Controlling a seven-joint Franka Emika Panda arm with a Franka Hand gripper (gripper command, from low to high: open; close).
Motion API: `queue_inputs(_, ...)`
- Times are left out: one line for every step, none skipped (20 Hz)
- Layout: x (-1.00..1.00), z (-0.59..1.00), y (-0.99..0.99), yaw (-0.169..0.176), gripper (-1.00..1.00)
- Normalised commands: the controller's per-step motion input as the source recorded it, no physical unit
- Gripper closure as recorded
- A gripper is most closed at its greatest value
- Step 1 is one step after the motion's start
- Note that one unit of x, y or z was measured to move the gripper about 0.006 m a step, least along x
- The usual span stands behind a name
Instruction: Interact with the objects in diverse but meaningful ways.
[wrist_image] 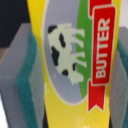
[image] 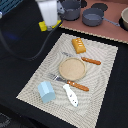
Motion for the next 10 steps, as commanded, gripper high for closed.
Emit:
queue_inputs(0.34, -0.10, 0.59, 0.013, 1.00)
queue_inputs(0.33, -0.17, 0.53, 0.011, 1.00)
queue_inputs(0.31, -0.25, 0.40, 0.012, 1.00)
queue_inputs(0.30, -0.30, 0.27, 0.014, 1.00)
queue_inputs(0.26, -0.33, 0.12, 0.023, 1.00)
queue_inputs(0.24, -0.35, 0.09, 0.029, 1.00)
queue_inputs(0.27, -0.35, 0.06, 0.030, 1.00)
queue_inputs(0.27, -0.35, 0.02, 0.027, 1.00)
queue_inputs(0.31, -0.35, 0.01, 0.021, 1.00)
queue_inputs(0.37, -0.32, 0.01, 0.016, 1.00)
